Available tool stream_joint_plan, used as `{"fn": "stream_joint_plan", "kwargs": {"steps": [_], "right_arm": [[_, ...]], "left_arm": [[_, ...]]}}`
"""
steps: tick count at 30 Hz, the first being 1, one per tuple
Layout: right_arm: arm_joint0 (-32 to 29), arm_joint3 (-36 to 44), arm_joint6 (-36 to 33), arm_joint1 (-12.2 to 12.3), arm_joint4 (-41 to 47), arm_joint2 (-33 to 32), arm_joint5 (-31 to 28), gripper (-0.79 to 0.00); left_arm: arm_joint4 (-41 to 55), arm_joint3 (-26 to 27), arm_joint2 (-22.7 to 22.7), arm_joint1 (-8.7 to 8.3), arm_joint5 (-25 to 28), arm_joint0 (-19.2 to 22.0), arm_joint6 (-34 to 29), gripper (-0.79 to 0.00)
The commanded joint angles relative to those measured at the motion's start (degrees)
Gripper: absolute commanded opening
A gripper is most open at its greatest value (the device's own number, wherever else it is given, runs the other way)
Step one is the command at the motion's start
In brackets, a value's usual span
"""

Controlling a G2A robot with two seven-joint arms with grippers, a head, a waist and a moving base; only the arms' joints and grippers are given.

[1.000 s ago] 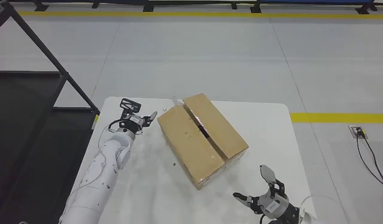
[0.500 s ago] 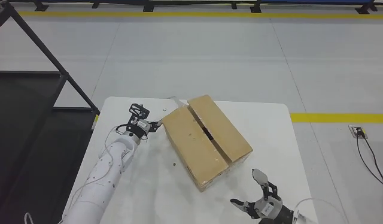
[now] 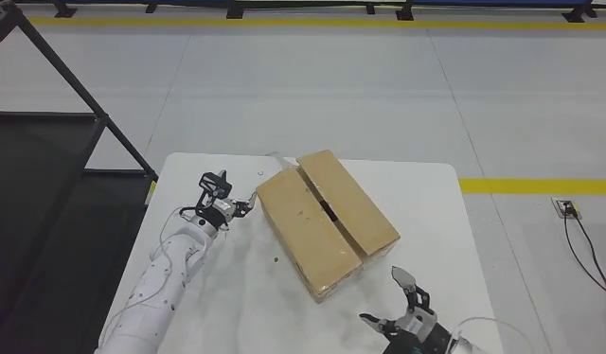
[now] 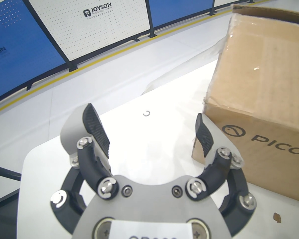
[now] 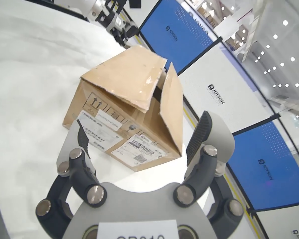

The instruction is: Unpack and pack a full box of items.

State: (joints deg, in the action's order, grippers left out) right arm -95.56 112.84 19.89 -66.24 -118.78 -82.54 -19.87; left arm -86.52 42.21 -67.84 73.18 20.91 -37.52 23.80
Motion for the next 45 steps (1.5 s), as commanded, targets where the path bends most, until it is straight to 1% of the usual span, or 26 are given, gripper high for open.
{"fn": "stream_joint_plan", "kwargs": {"steps": [1,3,4,8,13,15,17,20,24,26,32,35,37,45], "right_arm": [[-0.27,0.14,-5.46,-0.29,2.82,1.04,-0.34,0.0],[-0.64,0.44,-11.13,-0.85,6.46,2.44,2.82,0.0],[-0.71,0.58,-12.63,-1.01,6.94,2.86,4.19,0.0],[-0.71,0.58,-12.63,-1.01,6.94,2.86,4.19,0.0],[-0.62,0.62,-12.97,-1.04,6.87,3.06,4.35,0.0],[0.34,0.86,-15.94,-1.35,7.72,5.18,4.31,0.0],[1.51,0.5,-18.63,-1.65,8.26,7.07,4.39,0.0],[3.48,-0.32,-22.31,-2.37,9.31,11.04,6.51,0.0],[6.03,-1.91,-27.5,-3.68,10.09,16.85,12.6,0.0],[7.29,-2.93,-29.41,-4.45,10.03,19.47,17.36,0.0],[9.28,-6.58,-28.78,-6.62,9.02,25.96,32.43,0.0],[9.98,-7.69,-28.17,-7.35,8.85,27.58,36.35,0.0],[10.46,-8.3,-28.22,-7.7,8.63,28.21,37.82,0.0],[12.56,-10.75,-27.78,-8.79,8.68,28.6,40.68,0.0]], "left_arm": [[0.05,1.1,-0.44,-0.23,-0.13,-0.7,-0.04,0.0],[1.23,1.8,-1.34,-0.39,-1.03,-1.38,-0.3,0.0],[1.74,1.82,-1.66,-0.41,-1.7,-1.45,-0.64,0.0],[5.41,1.35,-2.49,0.07,-5.78,-1.04,-3.84,0.0],[6.45,-1.12,-1.49,0.86,-8.4,0.94,-5.94,0.0],[6.79,-2.8,-0.77,1.41,-10.35,2.27,-6.16,0.0],[7.48,-4.06,-0.22,1.87,-11.01,3.08,-6.23,0.0],[7.86,-6.19,0.93,2.63,-12.01,4.43,-5.91,0.0],[8.53,-8.8,2.22,3.6,-12.74,5.98,-5.27,0.0],[8.67,-9.96,2.78,4.0,-12.91,6.63,-4.89,0.0],[9.09,-13.06,3.72,4.84,-12.8,8.32,-3.72,0.0],[9.18,-14.15,3.94,5.08,-12.64,8.9,-3.35,0.0],[9.13,-14.65,4.07,5.18,-12.56,9.19,-3.15,0.0],[9.38,-15.87,4.45,5.54,-10.66,9.93,-1.66,0.0]]}}
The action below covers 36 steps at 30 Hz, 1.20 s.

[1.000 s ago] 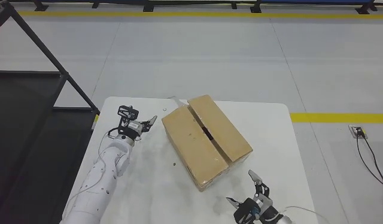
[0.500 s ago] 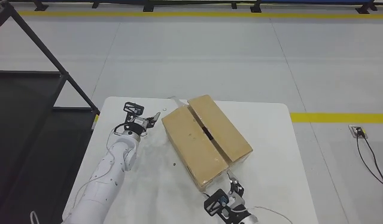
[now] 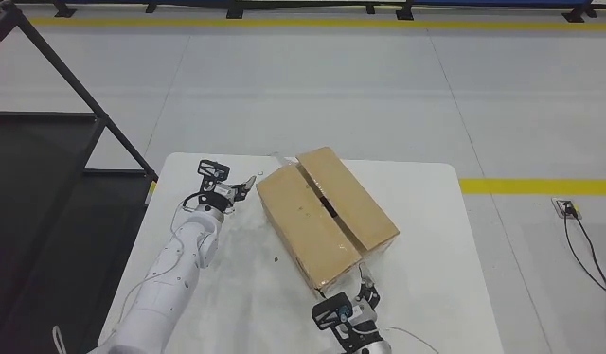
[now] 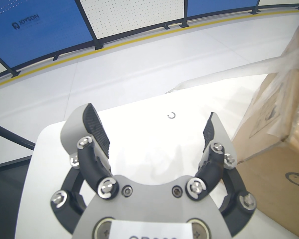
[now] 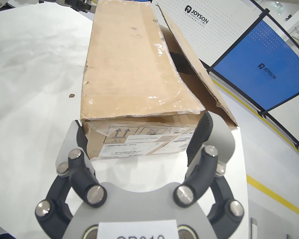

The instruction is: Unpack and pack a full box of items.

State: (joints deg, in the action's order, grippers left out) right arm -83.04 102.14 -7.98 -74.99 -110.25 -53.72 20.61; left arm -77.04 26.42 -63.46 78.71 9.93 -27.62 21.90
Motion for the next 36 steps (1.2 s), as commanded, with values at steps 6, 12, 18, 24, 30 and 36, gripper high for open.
{"fn": "stream_joint_plan", "kwargs": {"steps": [6,12,18,24,30,36], "right_arm": [[0.63,-0.55,-0.13,-0.11,2.81,-3.44,-1.97,0.0],[0.91,-1.69,1.3,0.03,6.52,-7.65,-4.27,0.0],[1.63,-2.4,1.93,0.08,8.46,-10.62,-5.98,0.0],[1.55,-1.1,5.49,1.0,12.45,-15.52,-17.43,0.0],[0.87,0.18,7.09,2.63,16.72,-22.57,-33.8,0.0],[0.87,0.18,7.09,2.63,16.72,-22.57,-33.8,0.0]], "left_arm": [[-0.86,-0.53,0.42,0.01,1.61,0.12,1.44,0.0],[-1.91,-0.59,0.86,-0.07,3.28,-0.15,2.71,0.0],[-2.91,-0.33,1.33,-0.19,5.11,-0.74,3.9,0.0],[-2.08,0.86,0.98,-0.48,9.11,-1.45,5.17,0.0],[-3.52,2.67,0.77,-1.27,11.87,-2.49,6.33,0.0],[-5.06,4.9,0.24,-2.21,12.91,-4.32,6.75,0.0]]}}
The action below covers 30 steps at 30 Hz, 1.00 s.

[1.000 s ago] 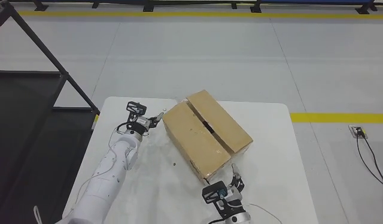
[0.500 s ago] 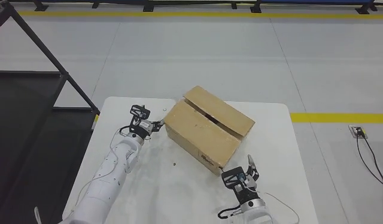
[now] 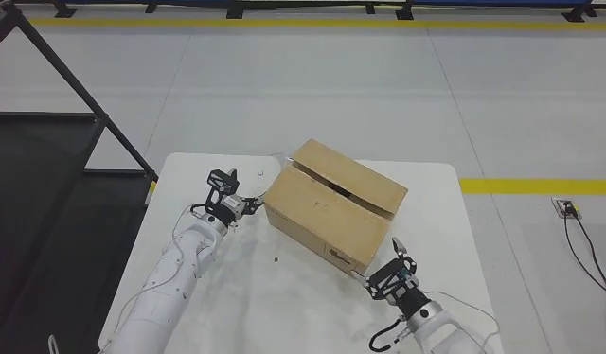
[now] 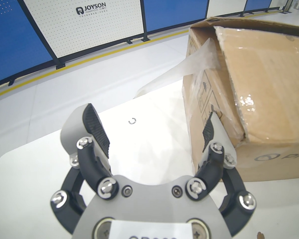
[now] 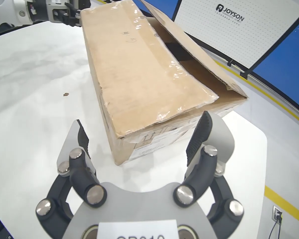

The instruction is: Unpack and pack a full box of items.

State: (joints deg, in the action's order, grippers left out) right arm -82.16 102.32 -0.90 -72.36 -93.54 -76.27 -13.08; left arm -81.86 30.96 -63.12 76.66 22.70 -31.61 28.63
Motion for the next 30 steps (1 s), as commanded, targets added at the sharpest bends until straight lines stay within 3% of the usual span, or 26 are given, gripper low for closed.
{"fn": "stream_joint_plan", "kwargs": {"steps": [1,7,10,13,22,26,30], "right_arm": [[0.0,0.0,0.01,0.0,0.0,-0.01,-0.11,0.0],[1.02,1.64,-2.46,-0.04,6.79,-2.4,-0.57,0.0],[2.28,1.85,-5.5,0.11,15.38,-5.1,-4.82,0.0],[5.09,-0.03,-13.33,0.43,29.71,-7.89,-12.98,0.0],[5.09,-0.03,-13.33,0.43,29.71,-7.89,-12.98,0.0],[5.79,-0.93,-14.66,0.53,38.15,-8.95,-15.04,0.0],[9.23,-4.19,-21.62,0.97,50.53,-11.5,-17.16,0.0]], "left_arm": [[-0.56,0.78,-0.2,-0.33,0.2,-0.7,-0.03,0.0],[-1.5,3.78,-1.24,-1.34,0.53,-2.98,-0.13,0.0],[-1.56,5.78,-1.89,-1.81,0.78,-4.28,-0.13,0.0],[-1.62,8.05,-2.43,-2.21,1.02,-5.69,-0.3,0.0],[-1.24,13.72,-4.07,-3.11,0.84,-8.97,-1.9,0.0],[-1.83,16.16,-4.46,-3.47,0.97,-10.27,-2.57,0.0],[-2.54,18.31,-4.86,-3.8,0.64,-11.42,-2.84,0.0]]}}
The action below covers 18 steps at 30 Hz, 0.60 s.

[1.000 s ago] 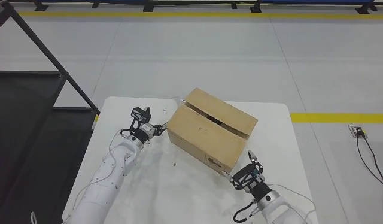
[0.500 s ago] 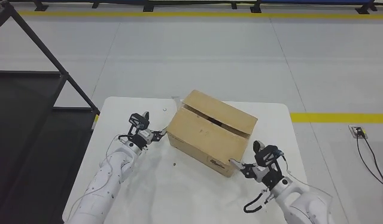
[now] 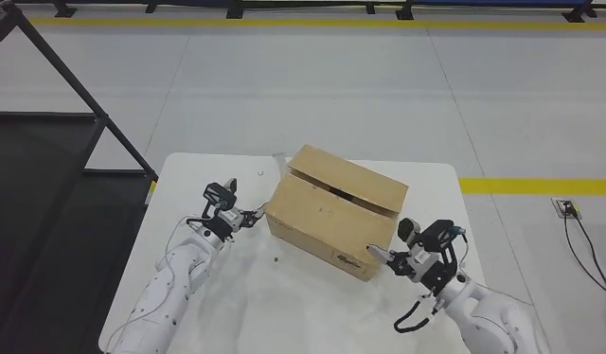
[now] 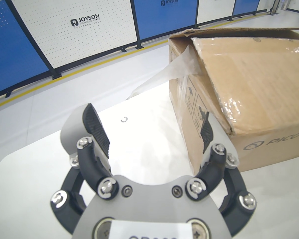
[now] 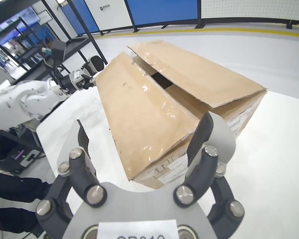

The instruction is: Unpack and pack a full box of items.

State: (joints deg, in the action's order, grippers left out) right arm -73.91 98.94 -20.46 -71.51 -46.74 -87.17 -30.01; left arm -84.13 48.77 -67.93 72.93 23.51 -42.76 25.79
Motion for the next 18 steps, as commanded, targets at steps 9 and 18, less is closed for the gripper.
{"fn": "stream_joint_plan", "kwargs": {"steps": [9,18], "right_arm": [[10.95,-11.17,-20.76,1.33,24.69,-3.03,1.27,0.0],[15.69,-17.95,-30.6,2.55,33.4,-3.35,0.17,0.0]], "left_arm": [[-2.04,4.34,-0.23,-0.54,-1.18,-2.95,0.19,0.0],[-2.95,6.55,0.34,-0.65,-0.98,-4.48,0.38,0.0]]}}
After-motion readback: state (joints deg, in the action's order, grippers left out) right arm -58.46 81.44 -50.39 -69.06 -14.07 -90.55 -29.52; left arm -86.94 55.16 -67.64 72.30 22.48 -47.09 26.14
